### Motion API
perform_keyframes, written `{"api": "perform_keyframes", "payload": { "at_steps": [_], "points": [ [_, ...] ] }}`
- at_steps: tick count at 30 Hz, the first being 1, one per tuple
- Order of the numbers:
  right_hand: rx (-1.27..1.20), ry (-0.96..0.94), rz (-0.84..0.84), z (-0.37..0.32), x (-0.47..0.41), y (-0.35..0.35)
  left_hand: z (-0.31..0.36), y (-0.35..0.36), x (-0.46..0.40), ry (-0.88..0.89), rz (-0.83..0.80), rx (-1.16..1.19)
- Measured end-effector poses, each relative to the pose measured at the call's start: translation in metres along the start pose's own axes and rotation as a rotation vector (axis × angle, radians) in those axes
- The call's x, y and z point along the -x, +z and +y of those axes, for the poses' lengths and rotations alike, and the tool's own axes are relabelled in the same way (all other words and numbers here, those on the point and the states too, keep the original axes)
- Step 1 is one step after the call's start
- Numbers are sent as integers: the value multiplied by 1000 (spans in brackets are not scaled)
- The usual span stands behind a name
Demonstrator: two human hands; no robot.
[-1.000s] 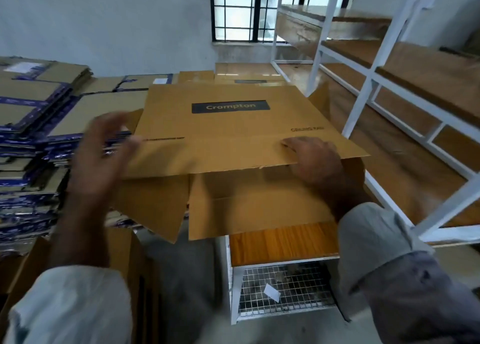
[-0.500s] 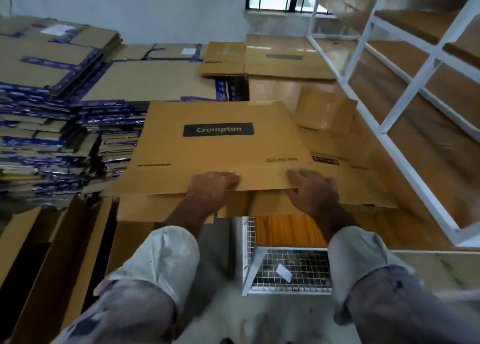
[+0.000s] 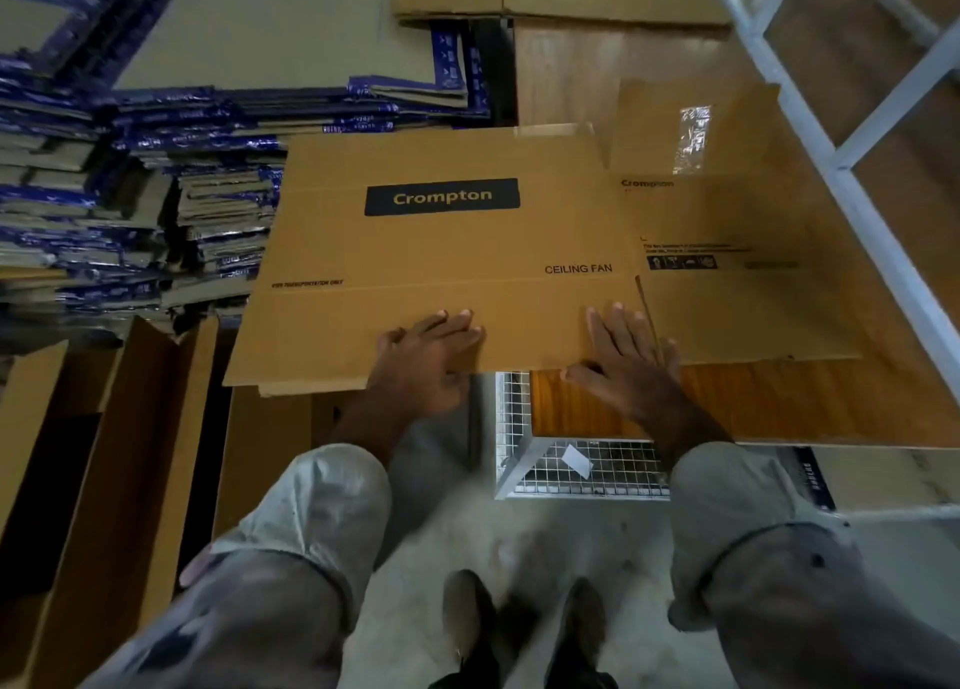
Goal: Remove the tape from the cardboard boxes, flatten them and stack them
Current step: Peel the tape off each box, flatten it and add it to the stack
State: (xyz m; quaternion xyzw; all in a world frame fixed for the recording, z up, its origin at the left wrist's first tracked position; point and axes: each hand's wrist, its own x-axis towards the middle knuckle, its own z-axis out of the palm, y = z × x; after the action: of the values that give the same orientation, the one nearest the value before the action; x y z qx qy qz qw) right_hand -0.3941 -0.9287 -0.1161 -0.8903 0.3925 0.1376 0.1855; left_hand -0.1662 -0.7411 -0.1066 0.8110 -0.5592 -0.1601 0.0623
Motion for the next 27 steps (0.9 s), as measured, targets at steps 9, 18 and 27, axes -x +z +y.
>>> {"api": "perform_keyframes", "payload": {
  "at_steps": [9, 18, 27],
  "points": [
    [19, 12, 92, 4, -4, 10, -93, -26, 11, -767, 256, 277],
    [43, 12, 32, 19, -6, -2, -170, -23, 47, -892, 384, 906],
    [50, 120, 131, 35, -7, -34, -75, -11, 120, -844, 292, 1310]
  ]
}}
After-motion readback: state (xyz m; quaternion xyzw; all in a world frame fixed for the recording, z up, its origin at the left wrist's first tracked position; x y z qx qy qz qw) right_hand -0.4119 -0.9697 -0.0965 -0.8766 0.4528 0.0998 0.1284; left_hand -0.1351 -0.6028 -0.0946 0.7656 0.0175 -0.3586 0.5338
